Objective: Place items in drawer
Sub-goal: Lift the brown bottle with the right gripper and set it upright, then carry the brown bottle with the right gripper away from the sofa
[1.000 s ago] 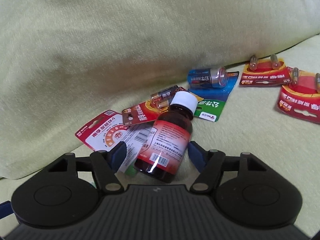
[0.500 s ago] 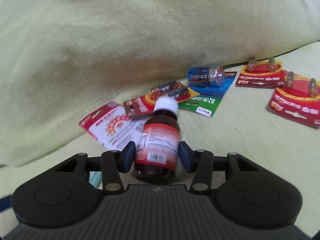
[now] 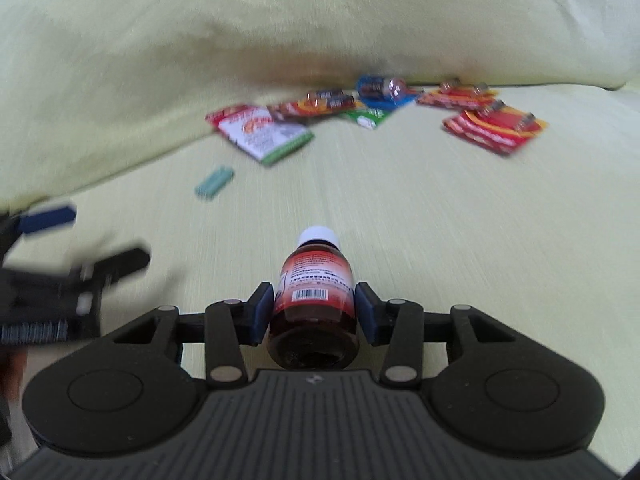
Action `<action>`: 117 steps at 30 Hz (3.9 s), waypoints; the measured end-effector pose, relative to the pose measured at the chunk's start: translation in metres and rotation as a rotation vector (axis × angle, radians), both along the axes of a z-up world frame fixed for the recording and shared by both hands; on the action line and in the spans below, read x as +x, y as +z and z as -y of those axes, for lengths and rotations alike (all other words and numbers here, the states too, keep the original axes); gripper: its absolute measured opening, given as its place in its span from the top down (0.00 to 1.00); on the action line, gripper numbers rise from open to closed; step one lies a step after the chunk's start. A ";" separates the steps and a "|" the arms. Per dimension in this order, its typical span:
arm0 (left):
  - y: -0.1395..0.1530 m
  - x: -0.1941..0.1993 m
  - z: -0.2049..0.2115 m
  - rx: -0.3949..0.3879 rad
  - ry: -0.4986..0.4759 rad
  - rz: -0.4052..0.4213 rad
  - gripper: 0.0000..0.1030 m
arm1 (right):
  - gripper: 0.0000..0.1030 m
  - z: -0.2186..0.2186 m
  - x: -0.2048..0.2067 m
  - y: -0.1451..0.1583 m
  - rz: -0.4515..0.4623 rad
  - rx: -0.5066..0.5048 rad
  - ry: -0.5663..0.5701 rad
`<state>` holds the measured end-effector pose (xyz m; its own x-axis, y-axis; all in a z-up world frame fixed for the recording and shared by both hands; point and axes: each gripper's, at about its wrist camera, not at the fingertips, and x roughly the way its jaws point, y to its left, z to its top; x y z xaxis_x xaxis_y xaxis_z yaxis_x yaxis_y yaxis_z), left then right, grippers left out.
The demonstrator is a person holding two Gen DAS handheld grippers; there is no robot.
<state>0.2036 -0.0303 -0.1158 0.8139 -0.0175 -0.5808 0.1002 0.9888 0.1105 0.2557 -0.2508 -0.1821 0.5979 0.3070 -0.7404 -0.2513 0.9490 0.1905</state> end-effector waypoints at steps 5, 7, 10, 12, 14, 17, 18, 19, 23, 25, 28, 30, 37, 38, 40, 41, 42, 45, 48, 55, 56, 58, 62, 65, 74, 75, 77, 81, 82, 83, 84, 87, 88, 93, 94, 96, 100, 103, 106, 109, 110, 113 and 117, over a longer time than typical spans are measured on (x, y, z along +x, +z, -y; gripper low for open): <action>0.001 -0.002 0.005 0.002 0.010 0.006 0.00 | 0.60 0.014 -0.012 0.001 -0.006 0.034 -0.003; -0.003 -0.003 0.006 -0.001 0.020 -0.001 0.00 | 0.60 0.022 -0.006 0.003 -0.003 0.077 -0.026; -0.009 -0.003 0.008 -0.003 0.031 -0.012 0.00 | 0.60 0.026 0.008 0.003 -0.006 0.104 -0.033; -0.014 0.000 0.011 0.016 0.015 -0.018 0.00 | 0.60 0.023 0.018 0.002 -0.016 0.102 -0.021; -0.014 -0.001 0.014 0.027 -0.001 -0.013 0.00 | 0.60 0.020 0.027 0.000 -0.032 0.103 -0.005; -0.016 -0.001 0.018 0.036 -0.019 -0.010 0.01 | 0.59 0.013 0.034 -0.006 -0.072 0.070 0.023; -0.017 -0.002 0.020 0.039 -0.023 -0.011 0.00 | 0.55 0.010 0.034 -0.008 -0.083 0.053 0.037; -0.018 -0.002 0.022 0.041 -0.026 -0.012 0.00 | 0.53 0.007 0.033 -0.010 -0.093 0.033 0.052; -0.021 -0.005 0.030 0.039 -0.053 -0.019 0.00 | 0.52 0.000 0.028 -0.012 -0.087 -0.013 0.085; -0.023 -0.006 0.033 0.039 -0.065 -0.023 0.01 | 0.52 0.000 0.027 -0.013 -0.087 -0.007 0.081; -0.024 -0.007 0.035 0.042 -0.065 -0.026 0.01 | 0.52 0.000 0.026 -0.014 -0.085 -0.012 0.085; -0.025 -0.007 0.035 0.045 -0.063 -0.027 0.01 | 0.51 -0.001 0.025 -0.014 -0.079 -0.023 0.088; -0.028 -0.006 0.036 0.049 -0.055 -0.034 0.01 | 0.60 0.005 0.025 -0.012 -0.050 0.002 0.069; -0.029 -0.006 0.036 0.050 -0.055 -0.034 0.00 | 0.60 0.007 0.025 -0.010 -0.041 0.015 0.062; -0.030 -0.006 0.036 0.051 -0.054 -0.036 0.00 | 0.60 0.010 0.024 -0.007 -0.015 0.040 0.047; -0.031 -0.006 0.036 0.052 -0.054 -0.038 0.01 | 0.60 0.010 0.023 -0.002 0.013 0.053 0.036; -0.032 -0.006 0.036 0.054 -0.053 -0.040 0.00 | 0.60 0.011 0.021 0.003 0.041 0.066 0.027; -0.034 -0.006 0.037 0.056 -0.050 -0.046 0.00 | 0.60 0.017 0.018 0.014 0.101 0.093 0.014; -0.036 -0.007 0.038 0.057 -0.053 -0.049 0.00 | 0.61 0.020 0.013 0.015 0.112 0.081 0.030; -0.037 -0.010 0.045 0.063 -0.060 -0.054 0.00 | 0.61 0.027 0.001 0.014 0.080 0.069 0.044; -0.037 -0.010 0.046 0.064 -0.060 -0.054 0.00 | 0.61 0.029 -0.001 0.016 0.079 0.071 0.042; -0.037 -0.011 0.046 0.063 -0.059 -0.054 0.00 | 0.61 0.032 -0.005 0.022 0.076 0.076 0.040; -0.037 -0.010 0.047 0.063 -0.058 -0.054 0.00 | 0.71 0.039 -0.011 0.040 0.075 0.102 0.055; -0.037 -0.011 0.050 0.069 -0.065 -0.058 0.00 | 0.70 0.037 -0.012 0.038 0.074 0.097 0.068; -0.041 -0.010 0.052 0.073 -0.076 -0.066 0.00 | 0.55 0.030 -0.017 0.021 0.050 0.041 0.112; -0.041 -0.010 0.053 0.074 -0.080 -0.067 0.00 | 0.53 0.030 -0.018 0.017 0.042 0.035 0.116; -0.041 -0.010 0.054 0.074 -0.083 -0.068 0.00 | 0.49 0.027 -0.022 0.012 0.057 0.001 0.130; -0.042 -0.011 0.055 0.076 -0.087 -0.069 0.00 | 0.49 0.020 -0.029 0.002 0.093 -0.059 0.157; -0.042 -0.011 0.055 0.078 -0.087 -0.069 0.00 | 0.49 0.020 -0.030 0.000 0.104 -0.066 0.160; -0.043 -0.011 0.055 0.079 -0.087 -0.069 0.00 | 0.49 0.020 -0.031 -0.001 0.116 -0.068 0.164; -0.043 -0.011 0.055 0.080 -0.086 -0.070 0.00 | 0.49 0.020 -0.033 -0.003 0.127 -0.071 0.167; -0.043 -0.011 0.055 0.080 -0.087 -0.070 0.00 | 0.50 0.022 -0.033 -0.005 0.149 -0.070 0.176; -0.044 -0.011 0.055 0.081 -0.088 -0.070 0.00 | 0.50 0.023 -0.034 -0.005 0.152 -0.070 0.177; -0.047 -0.011 0.057 0.088 -0.104 -0.077 0.00 | 0.51 0.023 -0.036 -0.007 0.159 -0.067 0.182; -0.047 -0.012 0.058 0.090 -0.107 -0.078 0.00 | 0.52 0.023 -0.036 -0.007 0.160 -0.065 0.184; -0.048 -0.012 0.058 0.094 -0.111 -0.079 0.00 | 0.56 0.023 -0.035 -0.006 0.160 -0.060 0.187; -0.050 -0.011 0.060 0.100 -0.118 -0.085 0.00 | 0.60 0.023 -0.033 -0.003 0.147 -0.041 0.163; -0.051 -0.012 0.062 0.108 -0.133 -0.084 0.00 | 0.60 0.025 -0.033 -0.001 0.145 -0.017 0.137; -0.051 -0.014 0.067 0.115 -0.159 -0.076 0.00 | 0.60 0.031 -0.032 0.005 0.156 0.037 0.107; -0.052 -0.016 0.072 0.121 -0.190 -0.067 0.00 | 0.60 0.038 -0.032 0.012 0.167 0.095 0.078; -0.052 -0.017 0.073 0.123 -0.198 -0.063 0.00 | 0.60 0.040 -0.031 0.014 0.170 0.124 0.073; -0.051 -0.019 0.074 0.110 -0.221 -0.049 0.00 | 0.60 0.045 -0.030 0.021 0.165 0.206 0.073; -0.050 -0.020 0.073 0.092 -0.233 -0.030 0.00 | 0.60 0.046 -0.028 0.022 0.126 0.293 0.093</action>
<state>0.1838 -0.1037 -0.1653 0.7762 -0.1488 -0.6127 0.3289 0.9246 0.1922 0.2280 -0.2971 -0.1606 0.6383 0.5537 -0.5348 -0.3734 0.8302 0.4139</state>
